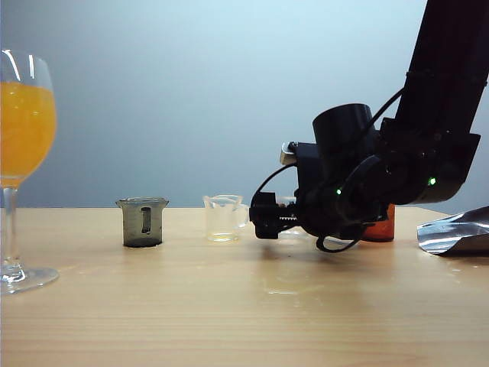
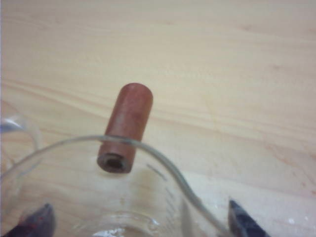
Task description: Pick up the third measuring cup from the left, pour the pineapple juice inside into the goblet, and finally put the measuring cup back in its original place.
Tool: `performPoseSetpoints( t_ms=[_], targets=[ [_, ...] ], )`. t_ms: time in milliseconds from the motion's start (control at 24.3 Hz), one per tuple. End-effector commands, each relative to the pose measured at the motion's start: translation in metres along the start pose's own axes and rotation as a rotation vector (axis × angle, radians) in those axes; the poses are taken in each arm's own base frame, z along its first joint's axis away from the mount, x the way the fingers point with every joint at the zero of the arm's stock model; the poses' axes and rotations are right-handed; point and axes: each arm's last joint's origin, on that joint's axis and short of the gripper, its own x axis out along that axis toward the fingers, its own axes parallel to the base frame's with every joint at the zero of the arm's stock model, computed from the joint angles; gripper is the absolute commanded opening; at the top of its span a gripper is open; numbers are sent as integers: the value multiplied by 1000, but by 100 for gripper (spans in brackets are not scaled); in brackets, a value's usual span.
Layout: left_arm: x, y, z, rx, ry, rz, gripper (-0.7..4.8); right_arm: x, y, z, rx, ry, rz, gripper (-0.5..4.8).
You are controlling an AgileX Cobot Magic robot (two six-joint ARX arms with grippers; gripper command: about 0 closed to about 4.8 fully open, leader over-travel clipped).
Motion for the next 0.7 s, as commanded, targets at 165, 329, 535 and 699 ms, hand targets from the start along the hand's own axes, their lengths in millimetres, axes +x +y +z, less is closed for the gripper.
performPoseSetpoints(
  t_ms=[165,329,535,699],
  targets=[
    [-2,0,2,1,-16,-1,-3,-7,1,7,9,-28,9,454],
    [-2,0,2,1,-16,-1,-3,-7,0,5,6,-16,-8,456],
    [-2,0,2,1,-16,-1,-3,-7,0,4,4,-3,-9,479],
    [-2,0,2,1,-16,-1,-3,-7,0,4,7,-5,3,479]
  ],
)
